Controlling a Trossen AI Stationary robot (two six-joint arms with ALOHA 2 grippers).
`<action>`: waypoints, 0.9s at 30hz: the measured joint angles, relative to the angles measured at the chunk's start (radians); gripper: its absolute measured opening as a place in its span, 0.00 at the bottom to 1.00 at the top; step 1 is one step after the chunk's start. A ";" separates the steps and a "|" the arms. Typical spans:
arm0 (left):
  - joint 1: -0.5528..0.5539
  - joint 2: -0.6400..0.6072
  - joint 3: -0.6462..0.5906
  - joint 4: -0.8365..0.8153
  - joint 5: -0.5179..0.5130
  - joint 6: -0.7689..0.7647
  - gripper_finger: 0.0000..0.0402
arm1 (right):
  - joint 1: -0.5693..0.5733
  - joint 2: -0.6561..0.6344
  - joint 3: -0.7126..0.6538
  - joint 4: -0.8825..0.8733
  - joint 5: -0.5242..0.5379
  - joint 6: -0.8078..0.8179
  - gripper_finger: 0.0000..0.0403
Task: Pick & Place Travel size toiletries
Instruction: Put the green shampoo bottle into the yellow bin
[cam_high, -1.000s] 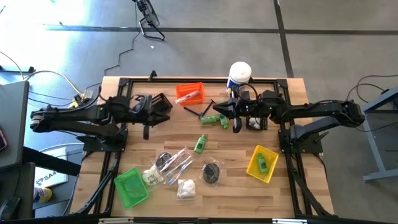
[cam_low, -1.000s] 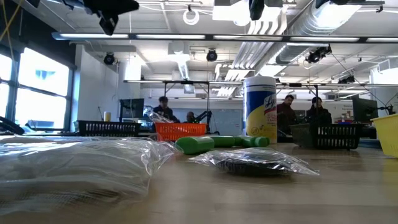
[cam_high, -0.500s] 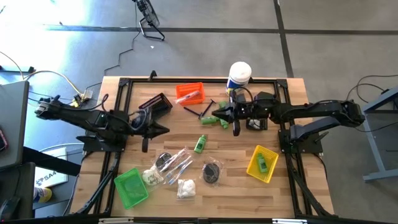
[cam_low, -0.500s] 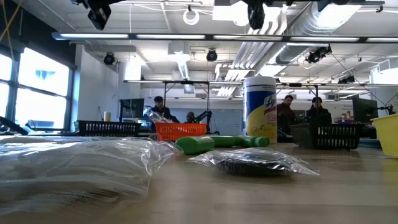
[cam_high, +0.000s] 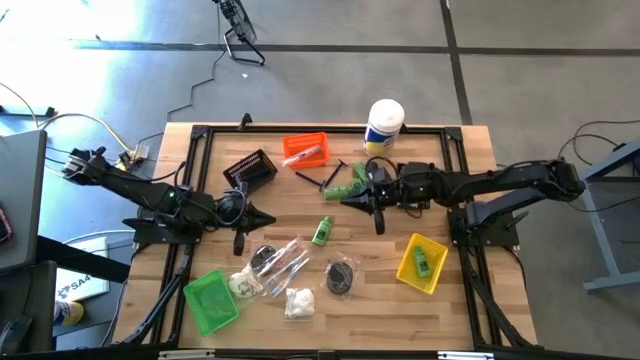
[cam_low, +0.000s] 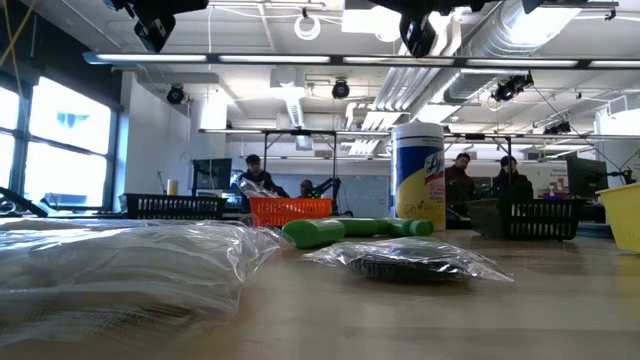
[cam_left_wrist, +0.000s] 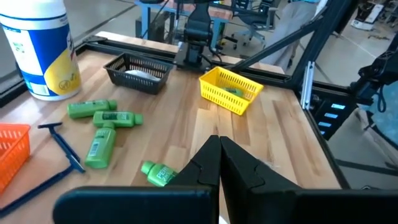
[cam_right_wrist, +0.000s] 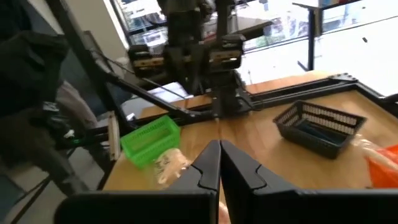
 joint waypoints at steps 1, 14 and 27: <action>0.000 -0.004 0.000 -0.001 0.000 0.012 0.00 | 0.008 0.009 0.006 -0.001 0.006 0.003 0.01; 0.000 -0.196 -0.121 0.002 0.014 -0.001 0.00 | 0.081 0.210 0.200 -0.120 0.102 0.006 0.01; 0.000 -0.298 -0.182 0.024 0.039 0.005 0.00 | 0.101 0.398 0.462 -0.549 0.100 0.001 0.01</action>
